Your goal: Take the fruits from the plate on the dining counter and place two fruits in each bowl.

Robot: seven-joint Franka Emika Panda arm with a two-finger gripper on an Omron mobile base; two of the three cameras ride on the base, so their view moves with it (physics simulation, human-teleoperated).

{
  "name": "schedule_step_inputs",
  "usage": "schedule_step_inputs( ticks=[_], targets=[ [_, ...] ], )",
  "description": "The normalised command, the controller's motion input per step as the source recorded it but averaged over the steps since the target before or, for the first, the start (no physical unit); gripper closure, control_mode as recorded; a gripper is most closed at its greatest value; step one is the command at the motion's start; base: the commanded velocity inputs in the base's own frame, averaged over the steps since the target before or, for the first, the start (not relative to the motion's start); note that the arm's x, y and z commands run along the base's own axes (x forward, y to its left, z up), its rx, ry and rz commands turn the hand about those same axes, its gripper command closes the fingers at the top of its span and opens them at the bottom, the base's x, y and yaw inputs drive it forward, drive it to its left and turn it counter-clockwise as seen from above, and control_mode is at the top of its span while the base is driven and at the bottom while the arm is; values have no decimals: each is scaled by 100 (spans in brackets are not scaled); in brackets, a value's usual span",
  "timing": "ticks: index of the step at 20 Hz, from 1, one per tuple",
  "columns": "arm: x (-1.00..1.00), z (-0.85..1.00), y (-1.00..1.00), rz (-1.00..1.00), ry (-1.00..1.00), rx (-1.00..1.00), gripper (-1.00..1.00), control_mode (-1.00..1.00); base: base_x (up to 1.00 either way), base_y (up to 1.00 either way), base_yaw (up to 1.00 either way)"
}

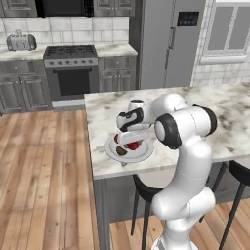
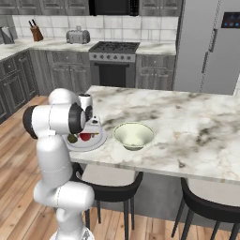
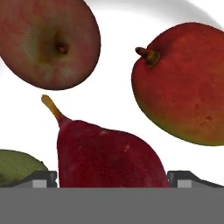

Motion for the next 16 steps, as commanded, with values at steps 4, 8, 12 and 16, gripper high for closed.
schedule_step_inputs(
  ticks=[4,8,12,16],
  targets=[
    [0,-10,0,1,4,0,100,-100,0,0,0],
    [0,22,-14,0,0,2,100,-100,0,0,0],
    [-28,85,-43,0,0,7,100,-100,0,0,0],
    [-51,73,-90,-3,5,1,100,-100,0,0,0]
  ],
)
